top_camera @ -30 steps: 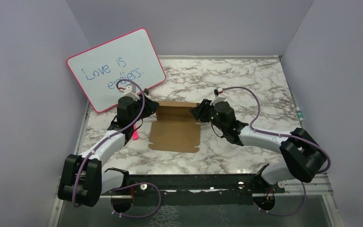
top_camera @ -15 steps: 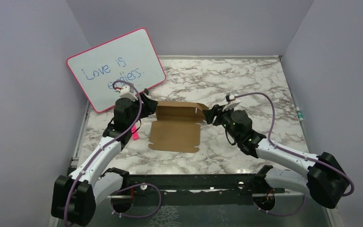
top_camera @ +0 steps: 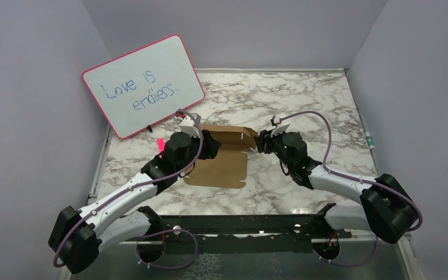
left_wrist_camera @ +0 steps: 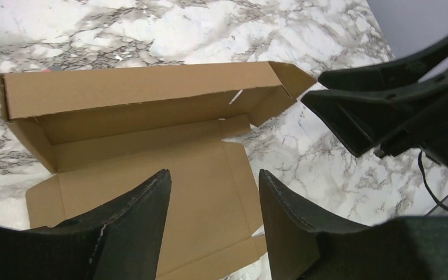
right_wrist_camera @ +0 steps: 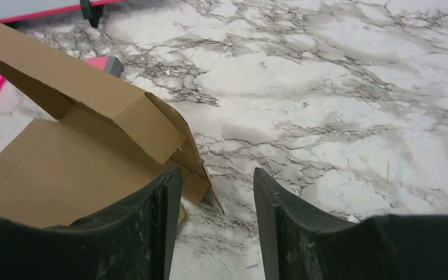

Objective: Fold the paper box

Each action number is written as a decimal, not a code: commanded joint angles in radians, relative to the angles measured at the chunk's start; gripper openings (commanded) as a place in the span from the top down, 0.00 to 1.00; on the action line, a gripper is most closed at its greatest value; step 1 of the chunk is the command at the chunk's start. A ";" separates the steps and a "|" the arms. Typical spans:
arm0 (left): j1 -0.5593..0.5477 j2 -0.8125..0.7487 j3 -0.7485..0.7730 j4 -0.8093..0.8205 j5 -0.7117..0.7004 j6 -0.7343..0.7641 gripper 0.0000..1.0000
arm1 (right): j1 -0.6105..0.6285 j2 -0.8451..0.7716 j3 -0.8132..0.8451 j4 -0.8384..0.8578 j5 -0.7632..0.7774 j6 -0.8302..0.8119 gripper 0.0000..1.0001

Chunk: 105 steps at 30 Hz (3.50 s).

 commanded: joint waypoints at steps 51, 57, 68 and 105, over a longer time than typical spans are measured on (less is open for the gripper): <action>-0.317 0.827 0.016 0.791 -0.394 0.406 0.26 | -0.056 0.155 -0.043 0.252 -0.548 -0.234 0.99; -0.317 0.819 0.006 0.806 -0.433 0.404 0.32 | -0.056 0.148 -0.044 0.244 -0.549 -0.242 0.99; -0.310 0.712 -0.043 0.826 -0.461 0.386 0.51 | -0.056 0.142 -0.048 0.239 -0.562 -0.249 0.99; -0.332 0.783 -0.086 0.849 -0.489 0.362 0.45 | -0.055 0.144 -0.056 0.250 -0.579 -0.247 0.96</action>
